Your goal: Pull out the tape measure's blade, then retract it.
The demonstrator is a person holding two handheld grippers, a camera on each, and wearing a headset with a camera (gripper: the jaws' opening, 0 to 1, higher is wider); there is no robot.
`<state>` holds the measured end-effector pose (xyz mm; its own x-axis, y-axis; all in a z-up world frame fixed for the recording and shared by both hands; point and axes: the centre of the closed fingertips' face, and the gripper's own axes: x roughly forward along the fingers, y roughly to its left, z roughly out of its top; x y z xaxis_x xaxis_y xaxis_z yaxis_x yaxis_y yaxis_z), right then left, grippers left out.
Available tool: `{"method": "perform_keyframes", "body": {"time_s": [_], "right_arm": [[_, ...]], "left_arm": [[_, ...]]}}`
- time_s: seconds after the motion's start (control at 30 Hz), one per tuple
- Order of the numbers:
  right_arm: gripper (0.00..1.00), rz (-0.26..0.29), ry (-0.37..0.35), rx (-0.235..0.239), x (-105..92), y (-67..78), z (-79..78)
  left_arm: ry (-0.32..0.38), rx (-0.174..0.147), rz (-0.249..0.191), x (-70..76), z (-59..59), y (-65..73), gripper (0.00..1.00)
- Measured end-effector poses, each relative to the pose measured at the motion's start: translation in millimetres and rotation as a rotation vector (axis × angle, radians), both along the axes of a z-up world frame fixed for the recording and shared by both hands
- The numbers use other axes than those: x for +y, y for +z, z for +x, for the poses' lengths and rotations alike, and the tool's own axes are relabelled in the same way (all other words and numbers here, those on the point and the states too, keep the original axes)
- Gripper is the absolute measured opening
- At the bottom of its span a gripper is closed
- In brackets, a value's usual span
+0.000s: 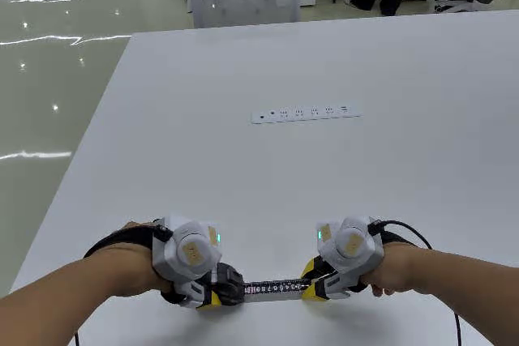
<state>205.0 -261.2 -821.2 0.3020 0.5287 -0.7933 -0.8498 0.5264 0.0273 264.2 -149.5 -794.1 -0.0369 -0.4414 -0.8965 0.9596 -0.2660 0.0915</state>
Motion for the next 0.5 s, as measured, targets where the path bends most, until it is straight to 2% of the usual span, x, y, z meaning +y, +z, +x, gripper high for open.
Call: {"method": "perform_keyframes", "body": {"time_s": [0.5], "right_arm": [[0.13, -0.005, -0.004, 0.002, -9.2, 0.2, -3.8]], "left_arm": [[-0.002, 0.002, 0.002, 0.0, 0.2, 0.2, 0.34]]}}
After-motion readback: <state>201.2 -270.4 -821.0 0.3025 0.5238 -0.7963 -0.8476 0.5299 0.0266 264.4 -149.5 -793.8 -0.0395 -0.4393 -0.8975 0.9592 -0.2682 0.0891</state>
